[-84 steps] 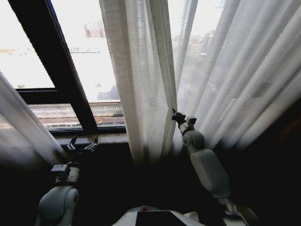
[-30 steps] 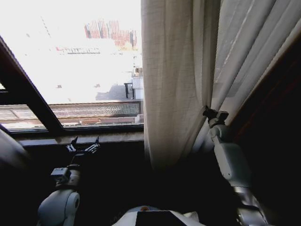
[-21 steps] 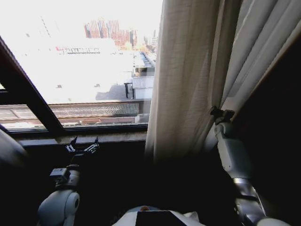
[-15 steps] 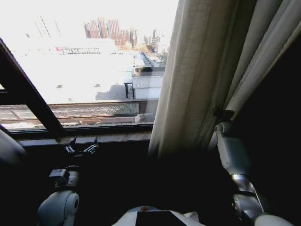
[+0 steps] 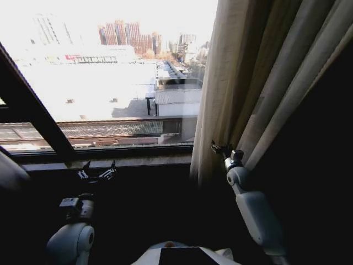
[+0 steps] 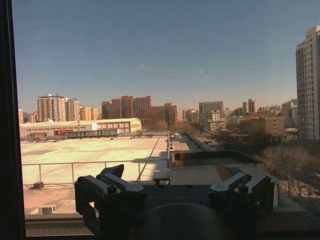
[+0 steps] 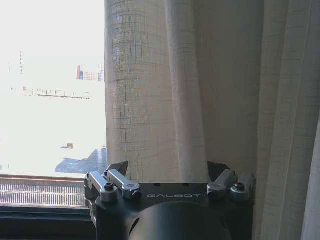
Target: Open the curtains by pulling them apart, changing their state from closed to fully open.
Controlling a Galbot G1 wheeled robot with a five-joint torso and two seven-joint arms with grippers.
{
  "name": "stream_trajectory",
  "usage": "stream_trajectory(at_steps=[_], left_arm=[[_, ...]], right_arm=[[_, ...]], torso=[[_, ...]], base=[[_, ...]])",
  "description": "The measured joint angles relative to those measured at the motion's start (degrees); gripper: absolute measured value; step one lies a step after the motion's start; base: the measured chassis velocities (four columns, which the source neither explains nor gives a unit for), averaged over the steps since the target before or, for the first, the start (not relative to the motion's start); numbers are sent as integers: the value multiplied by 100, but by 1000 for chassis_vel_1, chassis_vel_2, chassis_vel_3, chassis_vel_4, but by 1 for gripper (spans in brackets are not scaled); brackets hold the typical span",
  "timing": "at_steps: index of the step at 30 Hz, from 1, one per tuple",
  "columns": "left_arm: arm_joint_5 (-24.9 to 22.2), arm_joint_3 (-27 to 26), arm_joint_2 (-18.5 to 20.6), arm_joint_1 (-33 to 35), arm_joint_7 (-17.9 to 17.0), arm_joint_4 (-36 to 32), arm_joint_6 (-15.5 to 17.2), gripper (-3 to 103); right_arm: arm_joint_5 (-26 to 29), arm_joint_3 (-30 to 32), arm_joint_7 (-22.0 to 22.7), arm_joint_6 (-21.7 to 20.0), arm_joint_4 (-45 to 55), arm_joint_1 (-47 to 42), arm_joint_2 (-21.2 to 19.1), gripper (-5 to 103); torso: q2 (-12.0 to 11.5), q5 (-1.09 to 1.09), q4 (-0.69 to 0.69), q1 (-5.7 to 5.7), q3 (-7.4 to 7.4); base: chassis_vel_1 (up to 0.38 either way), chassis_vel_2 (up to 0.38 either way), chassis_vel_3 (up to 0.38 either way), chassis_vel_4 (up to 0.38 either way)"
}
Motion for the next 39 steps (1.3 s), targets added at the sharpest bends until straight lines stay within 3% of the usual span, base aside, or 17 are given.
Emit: stream_trajectory(at_steps=[5,12,39], left_arm=[[3,21,-2,-3,3,-12,0,100],[4,21,32,-10,5,9,0,100],[-26,-10,132,-36,41,30,0,100]], right_arm=[[-167,-34,35,39,216,-290,176,100],[-674,-130,32,297,215,-497,392,100],[-864,-410,-71,309,4,-95,378,100]], torso=[[0,1,0,0,0],[0,1,0,0,0],[0,1,0,2,1]], base=[[0,0,0,0],[0,0,0,0],[-16,11,12,-13]])
